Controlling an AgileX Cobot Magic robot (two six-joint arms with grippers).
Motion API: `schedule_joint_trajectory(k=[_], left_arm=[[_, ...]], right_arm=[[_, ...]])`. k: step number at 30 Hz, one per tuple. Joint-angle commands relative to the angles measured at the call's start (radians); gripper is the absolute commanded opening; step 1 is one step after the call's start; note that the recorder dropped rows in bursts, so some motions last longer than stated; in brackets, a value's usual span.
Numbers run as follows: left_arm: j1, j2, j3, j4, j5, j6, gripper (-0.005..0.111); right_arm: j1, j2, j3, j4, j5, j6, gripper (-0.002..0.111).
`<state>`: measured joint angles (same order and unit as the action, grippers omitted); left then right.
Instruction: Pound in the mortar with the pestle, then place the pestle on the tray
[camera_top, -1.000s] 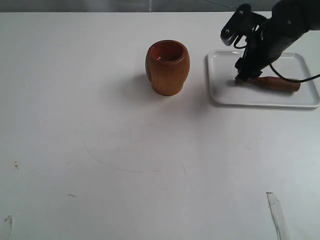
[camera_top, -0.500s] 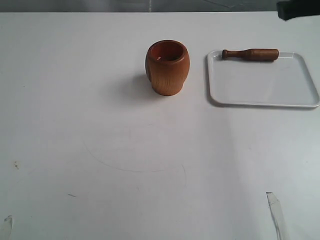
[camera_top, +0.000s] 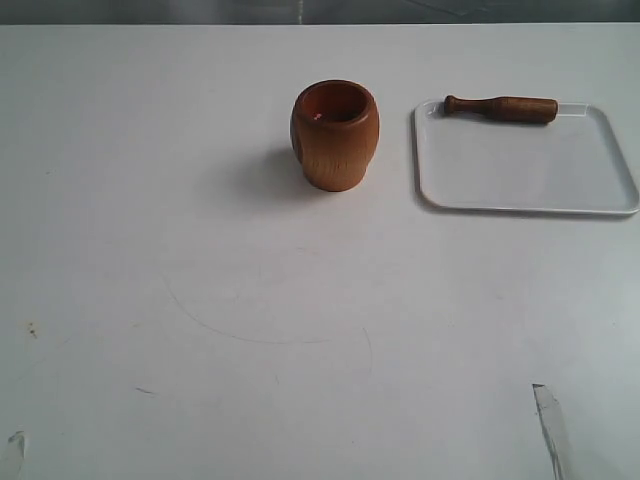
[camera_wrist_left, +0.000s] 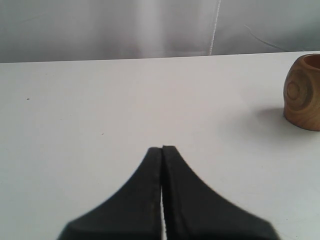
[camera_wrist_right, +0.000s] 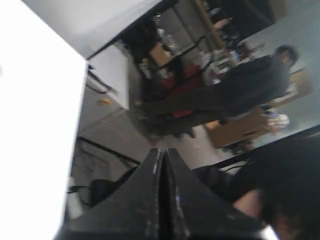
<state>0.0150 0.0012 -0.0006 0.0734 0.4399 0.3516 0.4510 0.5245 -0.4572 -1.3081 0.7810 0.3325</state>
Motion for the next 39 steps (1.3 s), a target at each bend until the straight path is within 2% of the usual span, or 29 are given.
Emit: schedule_joint_trajectory(k=[1, 6, 11, 16, 22, 24, 27, 32, 39], left_arm=[[-0.008, -0.001, 0.001, -0.007, -0.003, -0.008, 0.0], [-0.008, -0.001, 0.001, -0.007, -0.003, -0.008, 0.0], [-0.008, -0.001, 0.001, -0.007, -0.003, -0.008, 0.0], [-0.008, -0.001, 0.001, -0.007, -0.003, -0.008, 0.0], [-0.008, -0.001, 0.001, -0.007, -0.003, -0.008, 0.0], [-0.008, -0.001, 0.001, -0.007, -0.003, -0.008, 0.0], [-0.008, -0.001, 0.001, -0.007, -0.003, -0.008, 0.0], [-0.008, -0.001, 0.001, -0.007, -0.003, -0.008, 0.0], [-0.008, -0.001, 0.001, -0.007, -0.003, -0.008, 0.0]], right_arm=[[0.005, -0.15, 0.005, 0.508, -0.073, -0.244, 0.0], [0.005, -0.291, 0.005, 1.15, -0.141, -0.675, 0.0], [0.005, -0.389, 0.005, 1.698, -0.238, -0.88, 0.0], [0.005, -0.447, 0.04, 2.009, -0.33, -1.078, 0.0], [0.005, -0.516, 0.25, 2.405, -0.622, -1.274, 0.0], [0.005, -0.524, 0.338, 2.435, -0.701, -1.302, 0.0], [0.005, -0.524, 0.449, 2.384, -0.768, -1.302, 0.0], [0.006, -0.524, 0.457, 2.125, -0.674, -1.303, 0.0], [0.006, -0.524, 0.457, 2.129, -0.703, -1.303, 0.0]])
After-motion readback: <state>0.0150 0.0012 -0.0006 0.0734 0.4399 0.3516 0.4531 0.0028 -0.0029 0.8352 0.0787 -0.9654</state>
